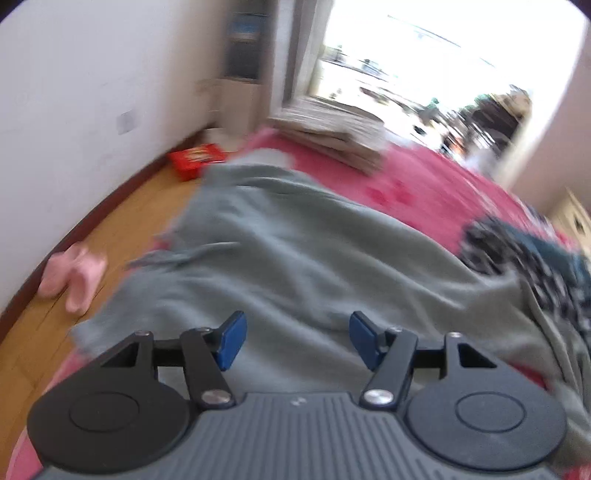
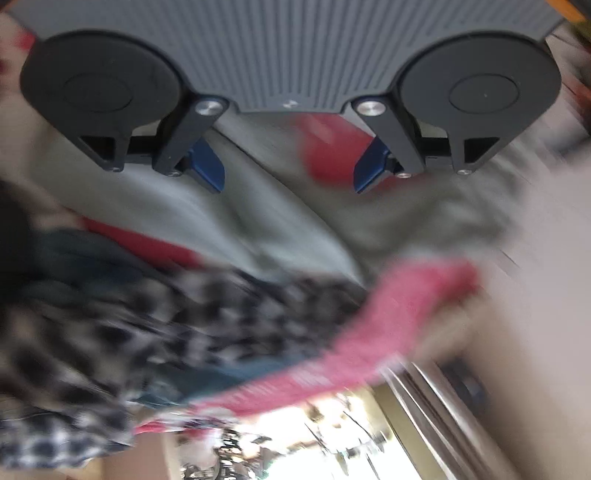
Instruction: Fold clothes
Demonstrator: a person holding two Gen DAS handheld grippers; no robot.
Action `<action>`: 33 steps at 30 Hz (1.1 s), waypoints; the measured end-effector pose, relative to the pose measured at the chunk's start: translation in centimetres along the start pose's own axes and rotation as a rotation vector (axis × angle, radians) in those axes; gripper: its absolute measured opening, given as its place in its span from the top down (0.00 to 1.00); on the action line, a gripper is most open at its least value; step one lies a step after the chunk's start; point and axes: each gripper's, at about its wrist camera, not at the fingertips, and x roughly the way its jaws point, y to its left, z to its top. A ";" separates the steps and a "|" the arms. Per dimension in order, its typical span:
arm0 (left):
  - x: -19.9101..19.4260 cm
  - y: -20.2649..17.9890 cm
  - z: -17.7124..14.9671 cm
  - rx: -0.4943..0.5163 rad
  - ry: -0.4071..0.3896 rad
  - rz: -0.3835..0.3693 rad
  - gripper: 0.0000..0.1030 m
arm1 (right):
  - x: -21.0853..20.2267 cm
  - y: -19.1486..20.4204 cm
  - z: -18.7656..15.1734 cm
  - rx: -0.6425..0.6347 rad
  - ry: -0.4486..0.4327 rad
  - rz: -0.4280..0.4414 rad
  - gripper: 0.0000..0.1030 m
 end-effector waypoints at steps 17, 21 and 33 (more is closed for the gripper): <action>7.9 -24.0 -4.2 0.598 0.017 -0.145 0.39 | 6.8 -4.1 -1.5 -0.238 0.078 -0.167 0.90; 10.1 -25.6 -4.6 0.622 0.033 -0.138 0.41 | 4.9 -6.8 0.3 -0.166 0.010 -0.145 0.99; 13.7 -26.2 -3.5 0.593 0.038 -0.066 0.41 | 3.5 -12.2 11.9 -0.087 -0.302 -0.234 1.00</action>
